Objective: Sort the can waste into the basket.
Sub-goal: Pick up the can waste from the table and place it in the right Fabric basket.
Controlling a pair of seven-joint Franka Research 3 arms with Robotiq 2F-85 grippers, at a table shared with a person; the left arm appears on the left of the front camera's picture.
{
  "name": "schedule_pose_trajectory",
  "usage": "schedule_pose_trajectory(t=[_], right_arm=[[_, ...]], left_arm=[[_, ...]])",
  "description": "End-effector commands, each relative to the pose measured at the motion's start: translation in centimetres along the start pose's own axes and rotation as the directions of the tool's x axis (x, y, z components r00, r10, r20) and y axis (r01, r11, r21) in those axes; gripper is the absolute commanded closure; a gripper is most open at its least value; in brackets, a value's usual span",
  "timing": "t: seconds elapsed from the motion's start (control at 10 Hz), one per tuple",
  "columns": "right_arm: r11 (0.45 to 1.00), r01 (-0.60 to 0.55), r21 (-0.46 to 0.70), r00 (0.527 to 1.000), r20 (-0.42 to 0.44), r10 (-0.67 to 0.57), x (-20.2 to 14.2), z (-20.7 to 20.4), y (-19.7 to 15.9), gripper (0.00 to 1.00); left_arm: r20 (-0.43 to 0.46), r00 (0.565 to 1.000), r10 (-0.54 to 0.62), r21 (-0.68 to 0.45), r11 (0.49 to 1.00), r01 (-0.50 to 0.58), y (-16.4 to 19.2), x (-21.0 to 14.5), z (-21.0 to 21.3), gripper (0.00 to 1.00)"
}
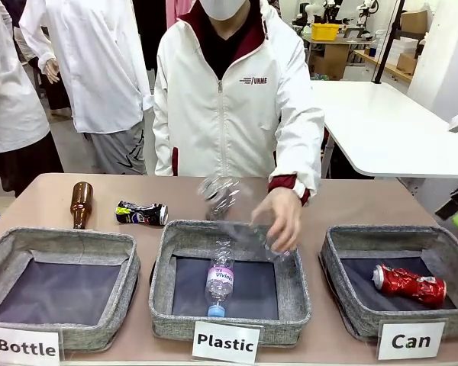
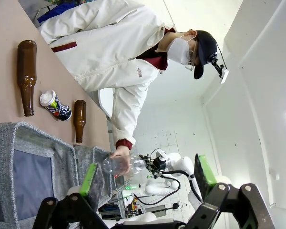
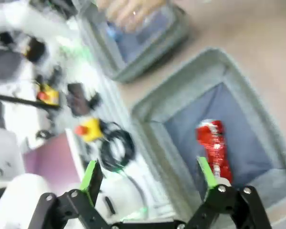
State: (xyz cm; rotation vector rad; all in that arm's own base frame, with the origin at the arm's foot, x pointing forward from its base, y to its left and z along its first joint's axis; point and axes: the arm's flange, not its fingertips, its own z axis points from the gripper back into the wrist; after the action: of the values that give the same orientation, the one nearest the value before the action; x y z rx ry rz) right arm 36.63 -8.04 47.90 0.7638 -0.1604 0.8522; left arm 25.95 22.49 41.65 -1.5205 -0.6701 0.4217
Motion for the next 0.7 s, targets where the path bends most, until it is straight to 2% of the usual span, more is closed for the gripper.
schedule_pose_trajectory(t=[0.0,0.1,0.2,0.3,0.4,0.5,0.6], right_arm=[[0.691,0.371,0.62,0.471,0.515,-0.716,-0.4,2.3,-1.3,0.0],[0.595,0.335,0.731,0.363,0.482,-0.797,-1.0,2.6,-2.0,0.0],[0.541,0.288,0.79,0.293,0.466,-0.835,-1.5,2.7,-2.6,0.0],[0.528,0.217,0.821,0.23,0.483,-0.845,-2.3,2.9,-3.1,0.0],[0.523,0.191,0.831,0.131,0.507,-0.852,-3.3,3.2,-3.3,0.0],[0.545,0.233,0.805,0.113,0.534,-0.838,-3.5,3.0,-3.2,0.0],[0.779,0.365,0.51,0.788,0.276,-0.55,-3.7,2.8,-4.0,0.0]], left_arm=[[-0.013,1.0,-0.019,-0.006,1.0,0.019,0.0,-0.5,0.1,0.0],[-0.013,1.0,-0.019,-0.006,1.0,0.019,0.0,-0.5,0.1,0.0],[-0.013,1.0,-0.019,-0.006,1.0,0.019,0.0,-0.5,0.1,0.0],[-0.013,1.0,-0.019,-0.006,1.0,0.019,0.0,-0.5,0.1,0.0],[-0.013,1.0,-0.019,-0.006,1.0,0.019,0.0,-0.5,0.1,0.0],[-0.013,1.0,-0.019,-0.006,1.0,0.019,0.0,-0.5,0.1,0.0],[-0.013,1.0,-0.019,-0.006,1.0,0.019,0.0,-0.5,0.1,0.0]])
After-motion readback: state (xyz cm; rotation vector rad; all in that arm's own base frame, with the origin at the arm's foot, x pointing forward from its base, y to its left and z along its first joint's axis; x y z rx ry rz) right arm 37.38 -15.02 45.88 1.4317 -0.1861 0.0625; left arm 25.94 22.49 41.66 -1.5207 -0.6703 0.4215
